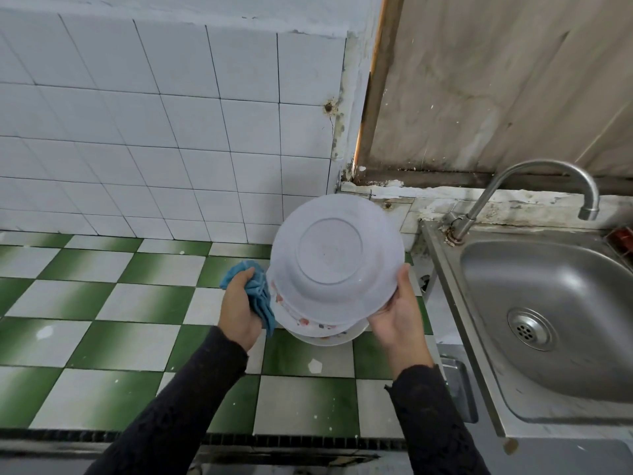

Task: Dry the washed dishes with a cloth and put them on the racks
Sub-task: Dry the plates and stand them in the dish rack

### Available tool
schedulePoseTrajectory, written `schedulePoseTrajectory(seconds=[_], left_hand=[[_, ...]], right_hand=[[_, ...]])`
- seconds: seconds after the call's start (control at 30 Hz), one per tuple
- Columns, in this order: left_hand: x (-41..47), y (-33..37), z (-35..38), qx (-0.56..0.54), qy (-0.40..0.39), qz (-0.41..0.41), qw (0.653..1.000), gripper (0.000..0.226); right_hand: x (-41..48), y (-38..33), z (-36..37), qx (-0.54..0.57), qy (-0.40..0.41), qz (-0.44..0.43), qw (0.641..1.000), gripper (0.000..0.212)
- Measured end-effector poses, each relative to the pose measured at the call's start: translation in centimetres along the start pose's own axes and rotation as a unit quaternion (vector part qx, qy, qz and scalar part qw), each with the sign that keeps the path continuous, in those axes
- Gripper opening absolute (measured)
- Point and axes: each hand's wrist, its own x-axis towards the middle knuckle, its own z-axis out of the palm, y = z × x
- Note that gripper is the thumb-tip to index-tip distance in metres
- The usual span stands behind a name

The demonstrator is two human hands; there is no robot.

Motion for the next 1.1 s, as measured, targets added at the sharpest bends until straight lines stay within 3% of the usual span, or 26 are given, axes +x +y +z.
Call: schedulePoseTrajectory(seconds=[0.1,0.2,0.27,0.3,0.33,0.4,0.43,0.47,0.5,0.53,0.6,0.63,0.7,0.77,0.87,0.9,0.93,1.0,1.03,1.1], left_hand=[[-0.6,-0.8,1.1,0.025,0.011,0.087,0.996,0.024],[-1.7,-1.9,2.9,0.166,-0.059,0.168,0.970,0.022],[-2.6,-3.0,4.8,0.250,-0.106,0.176,0.946,0.031],[-2.9,-3.5,5.6,0.309,-0.133,0.203,0.920,0.039],[-3.0,-4.1,6.3,0.381,-0.165,0.272,0.868,0.048],[-1.9,-4.6,6.6,0.496,-0.197,0.432,0.727,0.057],[-0.9,-4.2,6.3,0.518,-0.208,0.469,0.684,0.058],[0.4,-4.0,6.1,0.532,-0.224,0.468,0.669,0.059],[1.2,-3.4,5.9,0.542,-0.236,0.450,0.670,0.061],[2.5,-3.0,5.4,0.541,-0.243,0.408,0.694,0.062],[4.1,-1.9,5.2,0.474,-0.233,0.290,0.798,0.067],[4.6,-1.6,4.9,0.450,-0.211,0.249,0.831,0.073],[4.1,-2.0,4.4,0.483,-0.185,0.237,0.822,0.074],[2.3,-3.0,4.4,0.558,-0.200,0.313,0.742,0.068],[0.2,-4.2,5.1,0.627,-0.258,0.452,0.580,0.060],[0.2,-4.3,5.4,0.631,-0.269,0.486,0.541,0.057],[0.7,-4.1,5.5,0.628,-0.269,0.505,0.527,0.055],[2.0,-3.6,5.3,0.620,-0.253,0.501,0.548,0.054],[2.8,-3.2,5.1,0.607,-0.234,0.478,0.591,0.055],[4.1,-1.9,4.4,0.527,-0.188,0.376,0.738,0.054]], right_hand=[[-0.1,-0.4,0.9,-0.027,-0.012,-0.041,0.999,0.063],[-1.1,0.4,2.3,-0.084,-0.028,-0.045,0.995,0.043],[-1.8,1.9,3.3,-0.152,-0.042,-0.044,0.986,0.037],[-2.0,2.5,3.7,-0.185,-0.045,-0.044,0.981,0.036],[-2.0,2.9,4.1,-0.208,-0.044,-0.044,0.976,0.034],[-2.1,3.0,4.5,-0.231,-0.041,-0.052,0.971,0.028],[-2.1,2.7,4.4,-0.240,-0.039,-0.057,0.968,0.028],[-2.0,2.3,4.2,-0.250,-0.040,-0.064,0.965,0.029],[-2.1,1.9,4.1,-0.258,-0.040,-0.070,0.963,0.030],[-2.1,1.5,3.8,-0.263,-0.037,-0.075,0.961,0.031],[-2.3,0.8,3.6,-0.254,-0.025,-0.084,0.963,0.031],[-2.3,0.7,3.5,-0.247,-0.017,-0.083,0.965,0.030],[-2.2,0.6,3.4,-0.240,-0.009,-0.072,0.968,0.032],[-2.2,0.9,3.4,-0.244,-0.003,-0.059,0.968,0.037],[-2.0,1.4,3.7,-0.214,0.005,-0.036,0.976,0.042],[-1.9,1.3,3.8,-0.198,0.007,-0.029,0.980,0.041],[-1.8,1.2,3.8,-0.190,0.005,-0.026,0.981,0.041],[-1.9,0.9,3.6,-0.208,-0.001,-0.020,0.978,0.042],[-2.0,0.8,3.4,-0.215,0.000,-0.021,0.976,0.042],[-2.1,0.3,3.0,-0.190,-0.005,-0.023,0.981,0.039]])
